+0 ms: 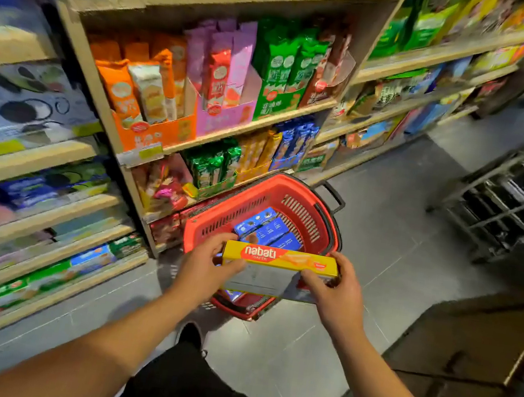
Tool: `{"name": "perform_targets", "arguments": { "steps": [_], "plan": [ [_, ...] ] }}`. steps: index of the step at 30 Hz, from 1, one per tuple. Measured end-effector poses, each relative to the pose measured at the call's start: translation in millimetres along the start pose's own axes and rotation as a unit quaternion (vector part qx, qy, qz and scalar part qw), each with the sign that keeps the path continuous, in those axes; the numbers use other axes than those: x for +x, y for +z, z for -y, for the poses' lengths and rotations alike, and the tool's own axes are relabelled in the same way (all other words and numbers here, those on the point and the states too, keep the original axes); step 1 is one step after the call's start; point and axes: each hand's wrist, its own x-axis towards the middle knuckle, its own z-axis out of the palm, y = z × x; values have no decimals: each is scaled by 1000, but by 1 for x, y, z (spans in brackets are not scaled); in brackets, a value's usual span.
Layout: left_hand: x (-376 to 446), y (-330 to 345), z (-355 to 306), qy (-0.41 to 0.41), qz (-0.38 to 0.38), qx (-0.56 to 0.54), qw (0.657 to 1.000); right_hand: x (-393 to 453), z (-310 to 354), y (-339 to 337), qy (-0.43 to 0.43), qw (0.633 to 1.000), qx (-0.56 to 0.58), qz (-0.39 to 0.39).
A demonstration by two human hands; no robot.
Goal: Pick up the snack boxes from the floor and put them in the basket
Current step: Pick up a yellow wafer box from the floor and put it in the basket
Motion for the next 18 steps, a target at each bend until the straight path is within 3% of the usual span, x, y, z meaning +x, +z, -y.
{"name": "perform_targets", "arguments": {
  "steps": [10, 18],
  "plan": [
    [100, 56, -7, -58, -6, -11, 998, 129, -20, -7, 31, 998, -18, 56],
    [157, 155, 5, -178, -166, -21, 970, 272, -77, -10, 30, 975, -81, 204]
  ]
}}
